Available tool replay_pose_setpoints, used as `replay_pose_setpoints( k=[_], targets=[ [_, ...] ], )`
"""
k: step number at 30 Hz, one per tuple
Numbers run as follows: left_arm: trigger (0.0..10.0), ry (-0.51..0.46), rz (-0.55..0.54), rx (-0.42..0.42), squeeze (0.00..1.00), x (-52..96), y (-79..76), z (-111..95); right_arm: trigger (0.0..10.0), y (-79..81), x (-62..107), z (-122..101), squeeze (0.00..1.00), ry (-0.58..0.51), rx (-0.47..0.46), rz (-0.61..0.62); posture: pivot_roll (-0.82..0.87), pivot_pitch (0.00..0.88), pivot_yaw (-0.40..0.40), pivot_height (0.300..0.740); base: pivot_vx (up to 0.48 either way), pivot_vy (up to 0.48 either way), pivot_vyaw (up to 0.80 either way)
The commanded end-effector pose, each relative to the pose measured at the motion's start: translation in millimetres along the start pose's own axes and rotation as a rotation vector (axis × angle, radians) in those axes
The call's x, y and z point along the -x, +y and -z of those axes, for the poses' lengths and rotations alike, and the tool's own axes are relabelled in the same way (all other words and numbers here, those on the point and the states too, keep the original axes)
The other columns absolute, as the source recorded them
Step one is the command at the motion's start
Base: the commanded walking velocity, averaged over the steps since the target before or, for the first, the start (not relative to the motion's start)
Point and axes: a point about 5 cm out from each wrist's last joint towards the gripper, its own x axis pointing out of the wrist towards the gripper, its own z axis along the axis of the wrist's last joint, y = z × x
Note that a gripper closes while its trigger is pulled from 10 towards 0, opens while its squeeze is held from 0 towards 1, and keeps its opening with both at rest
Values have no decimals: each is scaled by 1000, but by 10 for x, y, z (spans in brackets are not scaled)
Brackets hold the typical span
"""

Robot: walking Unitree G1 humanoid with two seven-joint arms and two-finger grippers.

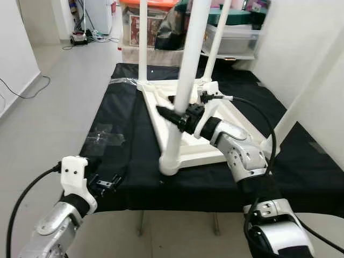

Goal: Building children table

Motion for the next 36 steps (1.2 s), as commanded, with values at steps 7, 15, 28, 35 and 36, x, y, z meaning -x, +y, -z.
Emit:
replay_pose_setpoints(
  k=[7, 15, 28, 35, 36],
  targets=[
    [10000, 4, 13, 14, 0, -3, -23, 17, 0, 73, -220, 498, 0, 225, -25, 135, 155, 0, -150, 740, 0, 0, 0],
    [10000, 5, 17, 18, 0, 15, -39, 14, 0, -543, 418, 814, 0, 425, -19, 1177, 142, 0, -144, 740, 0, 0, 0],
    [10000, 5, 19, 20, 0, 13, -34, 15, 10000, -172, 66, 660, 1000, 173, -134, 919, 145, 0, -140, 740, 0, 0, 0],
    [10000, 2, 19, 25, 0, 11, -30, 18, 10000, -132, -132, 389, 0, 31, -127, 545, 148, 0, -144, 740, 0, 0, 0],
    [10000, 0, 21, 28, 0, 9, -29, 19, 10000, -66, -154, 313, 0, 4, -109, 370, 149, 0, -144, 740, 0, 0, 0]
  ],
)
